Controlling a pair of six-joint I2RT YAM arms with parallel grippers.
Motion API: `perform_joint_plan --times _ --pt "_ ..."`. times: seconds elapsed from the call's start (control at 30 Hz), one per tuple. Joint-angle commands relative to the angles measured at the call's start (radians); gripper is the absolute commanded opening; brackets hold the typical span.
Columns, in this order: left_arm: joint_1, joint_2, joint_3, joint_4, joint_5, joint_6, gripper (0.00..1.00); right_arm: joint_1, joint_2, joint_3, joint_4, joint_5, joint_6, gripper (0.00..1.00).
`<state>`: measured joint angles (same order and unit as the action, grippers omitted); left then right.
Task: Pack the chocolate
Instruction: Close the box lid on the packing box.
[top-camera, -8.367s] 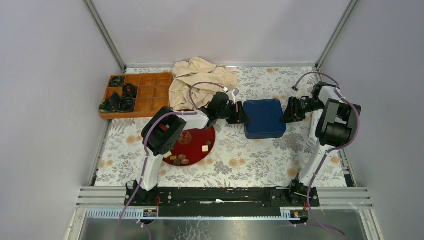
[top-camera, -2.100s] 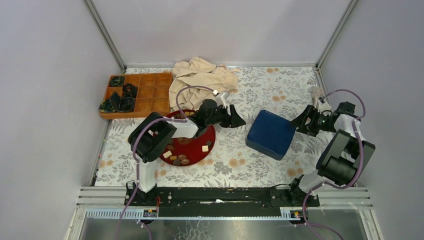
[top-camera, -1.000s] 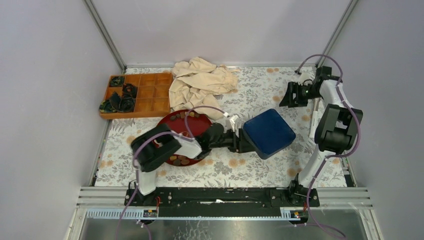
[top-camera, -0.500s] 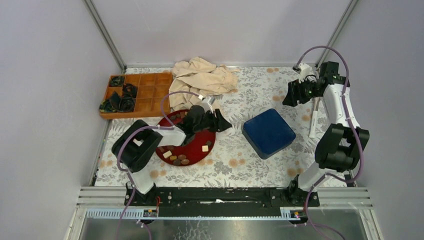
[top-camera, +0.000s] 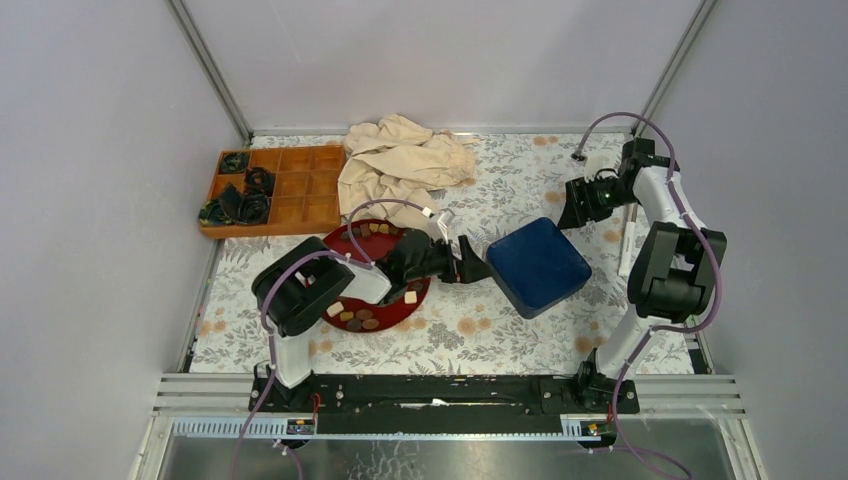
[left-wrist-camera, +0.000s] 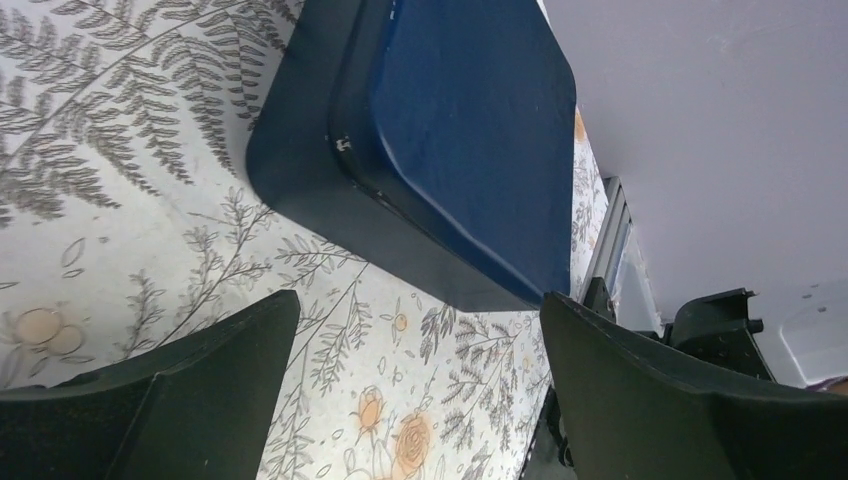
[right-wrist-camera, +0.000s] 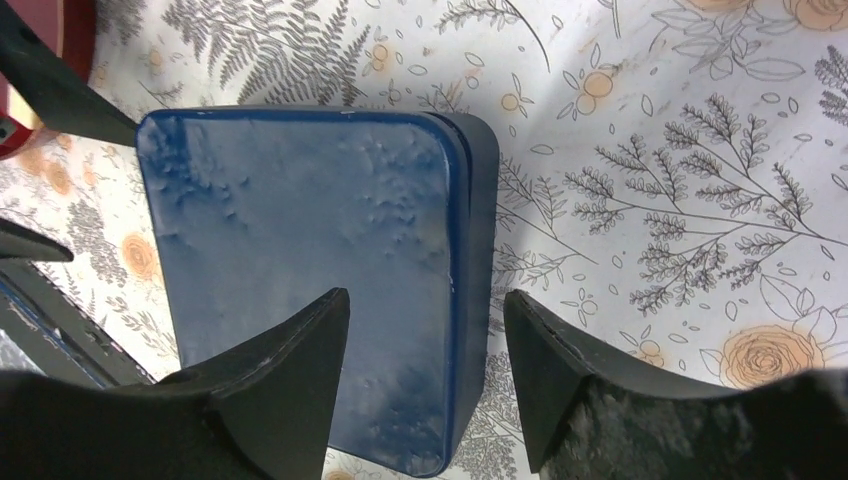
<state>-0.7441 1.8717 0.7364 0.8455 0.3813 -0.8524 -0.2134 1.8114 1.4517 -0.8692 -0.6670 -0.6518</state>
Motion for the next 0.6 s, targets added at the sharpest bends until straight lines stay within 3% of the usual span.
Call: perform_joint_plan --times 0.0,0.27,0.4,0.57 --pt "-0.032 0.017 0.063 -0.007 -0.125 -0.004 0.99 0.016 -0.008 -0.015 0.015 0.061 0.010 0.65" --pt "-0.055 0.068 0.160 -0.135 -0.164 0.013 0.99 0.056 0.046 -0.080 0.030 0.000 -0.013 0.60" --pt "-0.056 0.121 0.227 -0.223 -0.150 0.025 0.98 0.077 0.053 -0.095 0.045 -0.005 0.002 0.51" --pt "-0.058 0.151 0.258 -0.269 -0.141 0.023 0.91 0.087 0.047 -0.122 0.075 -0.005 0.032 0.42"
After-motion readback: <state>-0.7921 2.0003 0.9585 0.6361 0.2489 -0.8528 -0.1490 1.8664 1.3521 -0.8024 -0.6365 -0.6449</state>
